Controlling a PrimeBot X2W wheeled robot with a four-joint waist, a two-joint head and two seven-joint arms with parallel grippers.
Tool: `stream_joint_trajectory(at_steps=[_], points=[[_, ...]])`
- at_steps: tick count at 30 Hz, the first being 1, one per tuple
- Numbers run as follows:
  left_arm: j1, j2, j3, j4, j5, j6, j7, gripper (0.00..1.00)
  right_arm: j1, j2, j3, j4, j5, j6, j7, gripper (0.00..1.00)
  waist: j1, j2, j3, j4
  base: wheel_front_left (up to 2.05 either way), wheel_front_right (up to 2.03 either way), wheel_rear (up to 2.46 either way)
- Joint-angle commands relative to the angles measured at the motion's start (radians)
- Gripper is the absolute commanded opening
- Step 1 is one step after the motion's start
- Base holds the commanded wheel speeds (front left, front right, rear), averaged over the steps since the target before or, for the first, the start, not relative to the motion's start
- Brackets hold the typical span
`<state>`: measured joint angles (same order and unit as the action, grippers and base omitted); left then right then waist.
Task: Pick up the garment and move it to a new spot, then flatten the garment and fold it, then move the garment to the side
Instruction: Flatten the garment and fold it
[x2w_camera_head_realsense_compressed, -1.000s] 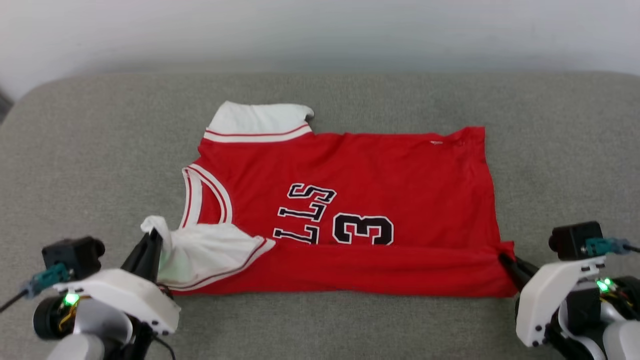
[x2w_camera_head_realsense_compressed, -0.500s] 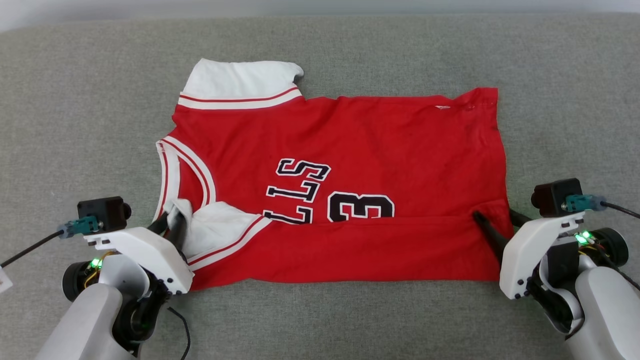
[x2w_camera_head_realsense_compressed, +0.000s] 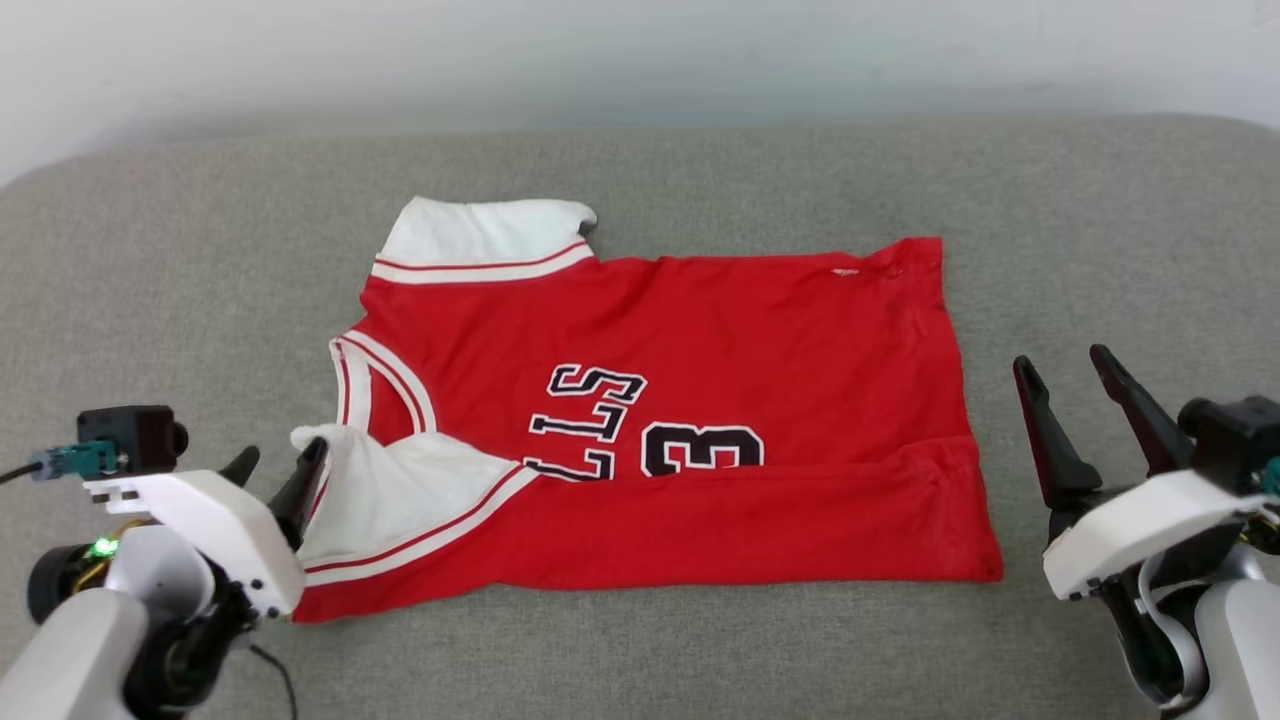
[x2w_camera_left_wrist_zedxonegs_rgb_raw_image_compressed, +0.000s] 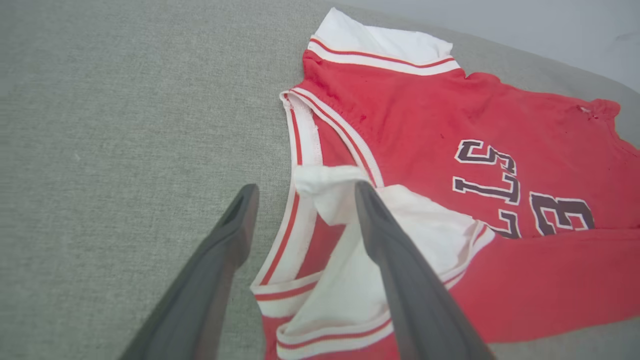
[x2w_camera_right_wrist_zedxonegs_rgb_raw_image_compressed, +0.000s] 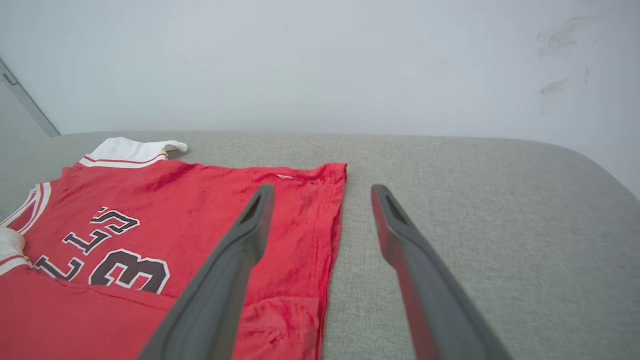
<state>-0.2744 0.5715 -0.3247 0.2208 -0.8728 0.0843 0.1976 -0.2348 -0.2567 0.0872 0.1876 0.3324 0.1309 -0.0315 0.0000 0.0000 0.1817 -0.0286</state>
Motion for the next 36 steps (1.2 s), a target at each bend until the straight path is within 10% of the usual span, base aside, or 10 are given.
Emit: stream_joint_trajectory(at_steps=[1,13,20,21,22,24,36], points=[[0.023,0.038,0.002,-0.038,-0.019,0.011,0.061,1.0,0.031,0.022,-0.025,-0.037,-0.023,0.0,-0.017,1.0,0.0,0.0,-0.025,-0.016,0.0,0.0,0.0],[0.131,0.2,-0.009,-0.16,-0.15,0.092,0.436,1.0,0.122,0.132,-0.065,-0.254,-0.108,0.0,0.004,1.0,0.0,0.0,0.029,-0.099,0.0,0.0,0.0],[0.172,0.185,-0.007,-0.114,-0.215,0.101,0.493,1.0,0.129,0.163,-0.058,-0.287,-0.108,0.0,-0.001,1.0,0.0,0.0,0.083,-0.129,0.0,0.0,0.0],[0.173,0.178,-0.011,-0.107,-0.223,0.094,0.499,0.9,0.133,0.165,-0.06,-0.283,-0.106,0.0,0.005,1.0,0.0,0.0,0.087,-0.131,0.0,0.0,0.0],[0.172,0.167,-0.013,-0.102,-0.231,0.089,0.499,0.46,0.134,0.168,-0.061,-0.281,-0.105,0.0,0.01,1.0,0.0,0.0,0.09,-0.132,0.0,0.0,0.0],[0.169,0.14,-0.014,-0.099,-0.254,0.067,0.497,0.0,0.133,0.169,-0.062,-0.277,-0.097,0.0,0.018,1.0,0.0,0.0,0.093,-0.13,0.0,0.0,0.0],[0.132,0.138,0.018,-0.163,-0.192,0.006,0.344,0.0,0.142,0.083,-0.084,-0.222,0.01,0.0,0.368,1.0,0.0,0.0,0.024,-0.066,0.0,0.0,0.0]])
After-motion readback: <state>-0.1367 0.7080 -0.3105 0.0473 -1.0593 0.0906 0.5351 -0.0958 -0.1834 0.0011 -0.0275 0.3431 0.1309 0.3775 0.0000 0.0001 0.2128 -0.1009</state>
